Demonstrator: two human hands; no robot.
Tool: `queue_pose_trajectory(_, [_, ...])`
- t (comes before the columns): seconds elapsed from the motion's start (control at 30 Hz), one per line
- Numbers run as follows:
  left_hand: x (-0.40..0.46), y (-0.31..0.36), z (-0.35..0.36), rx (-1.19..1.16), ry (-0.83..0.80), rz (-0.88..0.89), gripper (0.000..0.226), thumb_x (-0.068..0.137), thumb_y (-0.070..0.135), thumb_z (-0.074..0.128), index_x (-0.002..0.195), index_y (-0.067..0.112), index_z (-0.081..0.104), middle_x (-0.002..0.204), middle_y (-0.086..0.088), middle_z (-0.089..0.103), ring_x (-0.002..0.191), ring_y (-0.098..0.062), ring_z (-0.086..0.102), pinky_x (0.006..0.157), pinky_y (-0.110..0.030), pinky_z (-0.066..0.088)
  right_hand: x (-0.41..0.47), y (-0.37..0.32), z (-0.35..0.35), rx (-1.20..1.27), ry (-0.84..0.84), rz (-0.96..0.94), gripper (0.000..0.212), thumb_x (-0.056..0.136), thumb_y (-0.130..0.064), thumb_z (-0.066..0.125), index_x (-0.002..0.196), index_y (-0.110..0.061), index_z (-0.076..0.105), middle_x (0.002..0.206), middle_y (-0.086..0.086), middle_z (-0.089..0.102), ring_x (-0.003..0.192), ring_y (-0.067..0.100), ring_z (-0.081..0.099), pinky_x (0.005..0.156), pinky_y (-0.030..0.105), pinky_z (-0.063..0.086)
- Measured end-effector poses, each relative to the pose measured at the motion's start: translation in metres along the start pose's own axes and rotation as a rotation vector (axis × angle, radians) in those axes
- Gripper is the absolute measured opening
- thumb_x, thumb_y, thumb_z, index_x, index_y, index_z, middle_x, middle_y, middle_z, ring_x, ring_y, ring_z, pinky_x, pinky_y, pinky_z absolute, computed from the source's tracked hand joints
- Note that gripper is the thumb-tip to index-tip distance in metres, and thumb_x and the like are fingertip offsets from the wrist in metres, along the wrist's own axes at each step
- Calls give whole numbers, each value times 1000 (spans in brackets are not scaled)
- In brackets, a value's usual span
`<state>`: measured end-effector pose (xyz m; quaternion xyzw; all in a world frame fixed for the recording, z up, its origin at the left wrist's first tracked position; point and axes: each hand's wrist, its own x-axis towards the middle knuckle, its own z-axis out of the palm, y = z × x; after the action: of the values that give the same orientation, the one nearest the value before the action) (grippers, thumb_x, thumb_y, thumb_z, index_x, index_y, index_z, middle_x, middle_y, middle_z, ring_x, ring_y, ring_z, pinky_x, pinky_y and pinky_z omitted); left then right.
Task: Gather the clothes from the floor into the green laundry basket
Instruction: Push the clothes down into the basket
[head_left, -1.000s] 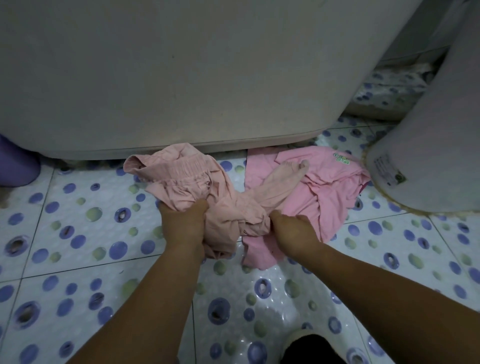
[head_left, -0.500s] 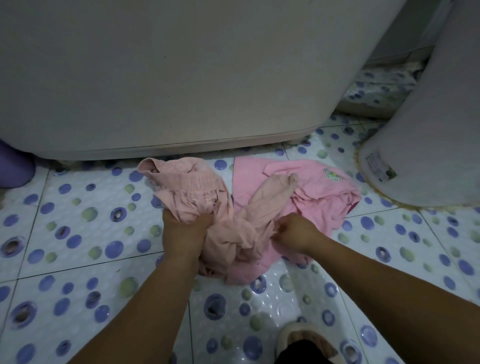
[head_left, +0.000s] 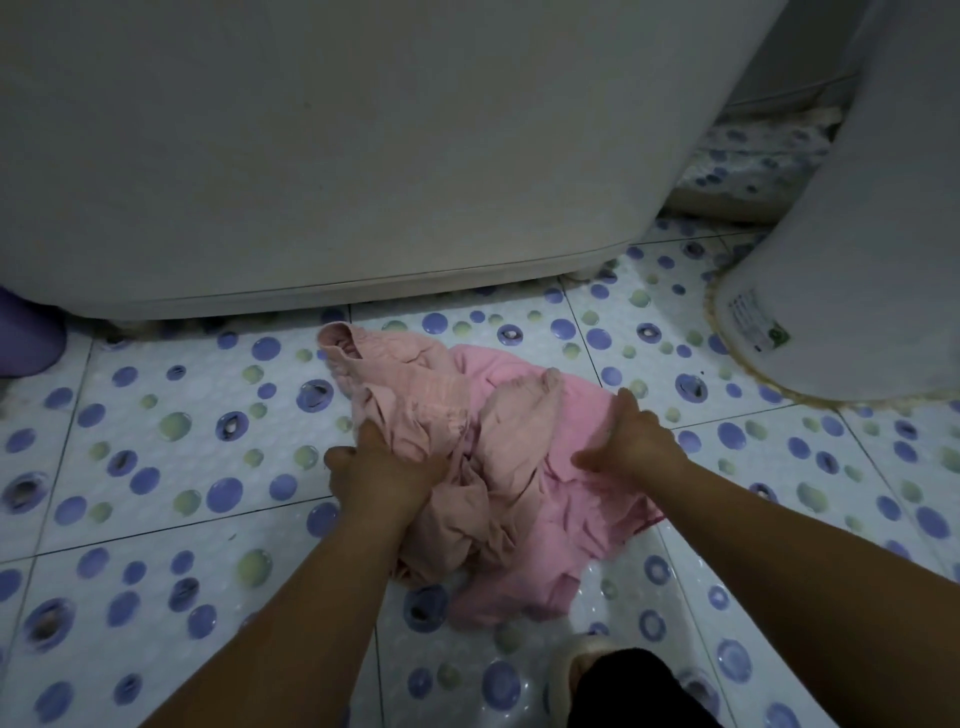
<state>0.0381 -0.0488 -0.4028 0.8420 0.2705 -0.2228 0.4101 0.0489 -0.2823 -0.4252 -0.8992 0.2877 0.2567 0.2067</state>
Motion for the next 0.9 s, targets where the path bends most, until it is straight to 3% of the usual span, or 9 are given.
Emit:
queue_pose_trajectory(0.07, [-4,2,1,-70,-39,43,92,77,26,75,151,14,21,147,-19,28,134,-35,36,106,-37,37,-5,-7,6,78,-23,-70,63,73,-28,74,124,-4,46,117,15,60,107,30,58,80,29,44])
queue_pose_trajectory(0.13, [-8,3,1,-192,-85,87,83,78,20,75,148,15,30,145,-12,42,125,-26,47,99,-32,42,-18,-24,7,310,-79,-113,31,73,-25,70,97,-8,60,95,12,63,86,27,60,67,25,42])
queue_pose_trajectory(0.23, [-20,6,-7,-374,-147,107,71,79,11,74,141,20,42,134,-4,57,109,-20,57,91,-31,48,-38,-53,-1,762,-280,-128,18,72,-13,66,90,-13,63,84,11,61,72,23,58,60,23,44])
queue_pose_trajectory(0.4, [-49,20,-62,-461,-141,139,58,81,-1,67,129,25,48,122,-3,61,107,-26,60,93,-39,51,-89,-87,-29,1118,-588,-272,28,86,-3,53,110,-14,62,98,18,68,82,30,65,77,36,54])
queue_pose_trajectory(0.57, [-102,35,-143,-461,-55,227,56,79,-6,62,128,20,52,108,-2,66,85,-17,63,66,-24,51,-167,-125,-59,1178,-703,-499,30,88,0,47,113,-13,59,91,14,68,76,25,67,77,36,55])
queue_pose_trajectory(0.77, [-215,26,-244,-527,274,434,81,54,15,67,134,21,50,118,-4,67,100,-20,66,92,-38,55,-305,-181,-98,1129,-736,-815,31,88,1,44,108,-18,58,75,7,70,62,17,69,65,30,58])
queue_pose_trajectory(0.9, [-297,4,-319,-600,467,574,75,67,5,69,138,19,47,122,-1,65,104,-16,63,93,-31,52,-409,-219,-111,1139,-810,-1067,41,89,3,41,124,-13,53,96,13,66,78,22,68,77,36,58])
